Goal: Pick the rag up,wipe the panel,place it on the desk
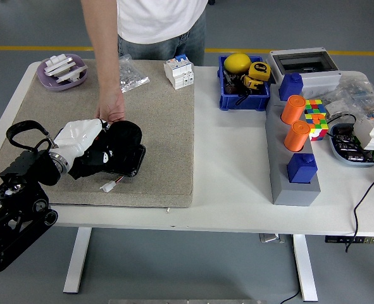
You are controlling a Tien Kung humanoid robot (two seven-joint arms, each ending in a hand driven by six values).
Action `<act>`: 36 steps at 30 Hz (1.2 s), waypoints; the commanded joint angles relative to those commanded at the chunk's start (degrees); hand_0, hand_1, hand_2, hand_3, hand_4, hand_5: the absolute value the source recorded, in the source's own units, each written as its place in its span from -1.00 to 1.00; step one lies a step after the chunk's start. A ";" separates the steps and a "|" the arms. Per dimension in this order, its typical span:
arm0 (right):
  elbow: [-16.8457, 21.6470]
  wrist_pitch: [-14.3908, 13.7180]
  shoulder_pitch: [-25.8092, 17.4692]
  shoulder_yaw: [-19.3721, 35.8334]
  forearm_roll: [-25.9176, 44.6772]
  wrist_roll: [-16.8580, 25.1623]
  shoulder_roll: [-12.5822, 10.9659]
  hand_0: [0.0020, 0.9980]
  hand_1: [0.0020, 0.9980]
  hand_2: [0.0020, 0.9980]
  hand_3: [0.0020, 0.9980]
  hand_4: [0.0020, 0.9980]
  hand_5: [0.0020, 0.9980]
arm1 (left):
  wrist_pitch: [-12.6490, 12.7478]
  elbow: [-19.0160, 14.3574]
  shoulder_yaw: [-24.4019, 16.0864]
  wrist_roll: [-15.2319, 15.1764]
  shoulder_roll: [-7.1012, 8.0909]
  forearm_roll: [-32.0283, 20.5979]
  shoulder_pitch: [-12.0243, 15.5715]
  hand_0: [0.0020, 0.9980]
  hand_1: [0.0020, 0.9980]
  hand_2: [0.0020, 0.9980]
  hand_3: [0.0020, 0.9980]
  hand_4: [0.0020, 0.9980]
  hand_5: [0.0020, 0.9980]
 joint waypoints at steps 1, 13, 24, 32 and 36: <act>-0.01 -0.01 0.00 -0.06 -0.36 -0.02 0.00 0.46 0.40 0.40 0.35 1.00 0.07 | -0.02 0.28 -0.29 0.04 0.16 0.10 0.25 -0.47 -0.58 0.09 -0.09 -0.63 -1.00; -0.08 0.12 -0.10 0.06 -1.89 -0.23 -0.05 0.47 0.40 0.40 0.35 1.00 0.07 | 0.52 3.90 -7.00 -0.04 2.28 1.24 2.60 -0.47 -0.57 0.09 -0.07 -0.55 -1.00; -0.13 0.24 -0.28 0.10 -2.32 -0.35 0.03 0.48 0.40 0.40 0.35 1.00 0.07 | 0.55 7.90 -12.58 -0.38 3.39 1.82 3.57 -0.49 -0.57 0.08 -0.07 -0.52 -1.00; -0.12 0.31 -0.35 -0.07 -2.60 -0.40 -0.02 0.47 0.40 0.40 0.35 1.00 0.07 | 1.49 10.04 -13.30 -0.52 3.65 2.80 3.84 -0.49 -0.56 0.08 -0.06 -0.47 -1.00; -0.09 0.33 -0.33 -0.08 -2.59 -0.41 0.02 0.47 0.40 0.40 0.35 1.00 0.07 | 1.48 10.18 -13.05 -0.51 3.69 2.52 3.54 -0.49 -0.56 0.08 -0.06 -0.47 -1.00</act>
